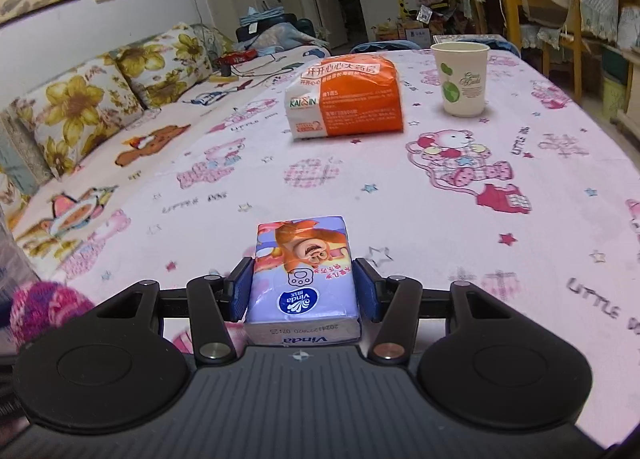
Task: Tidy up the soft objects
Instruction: 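Grasp the pink knit sock with the left tool while the right tool grasps the blue tissue pack, then carry sock and tissue pack over the cardboard box and open both tools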
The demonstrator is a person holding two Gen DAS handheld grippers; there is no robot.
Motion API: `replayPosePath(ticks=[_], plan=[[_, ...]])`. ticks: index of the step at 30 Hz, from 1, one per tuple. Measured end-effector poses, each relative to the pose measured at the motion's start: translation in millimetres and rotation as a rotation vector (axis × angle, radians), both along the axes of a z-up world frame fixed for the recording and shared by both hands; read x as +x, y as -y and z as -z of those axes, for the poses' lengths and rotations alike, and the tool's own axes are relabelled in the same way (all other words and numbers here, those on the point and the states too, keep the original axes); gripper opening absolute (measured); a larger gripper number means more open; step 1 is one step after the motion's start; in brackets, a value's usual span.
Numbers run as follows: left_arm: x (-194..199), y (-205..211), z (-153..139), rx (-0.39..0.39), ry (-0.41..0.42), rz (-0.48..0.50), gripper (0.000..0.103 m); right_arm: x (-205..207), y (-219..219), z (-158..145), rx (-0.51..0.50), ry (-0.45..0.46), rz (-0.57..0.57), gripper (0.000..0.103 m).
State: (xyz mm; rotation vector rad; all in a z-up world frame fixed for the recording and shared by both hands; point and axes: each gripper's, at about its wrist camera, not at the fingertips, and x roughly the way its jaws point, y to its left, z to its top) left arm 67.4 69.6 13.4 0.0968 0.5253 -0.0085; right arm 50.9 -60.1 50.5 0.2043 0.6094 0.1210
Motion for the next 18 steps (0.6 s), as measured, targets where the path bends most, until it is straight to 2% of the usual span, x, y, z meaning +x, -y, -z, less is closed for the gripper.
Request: replayPosePath(ticks=[8,18], plan=[[-11.8,1.5,-5.3,-0.039,-0.010,0.034,0.061,-21.4,-10.5,-4.1,-0.089,-0.026,-0.018,0.065],[-24.8,7.9,-9.3,-0.077,-0.028,0.090,0.059,-51.0,-13.9,-9.1,-0.093,-0.057,0.000,0.065]])
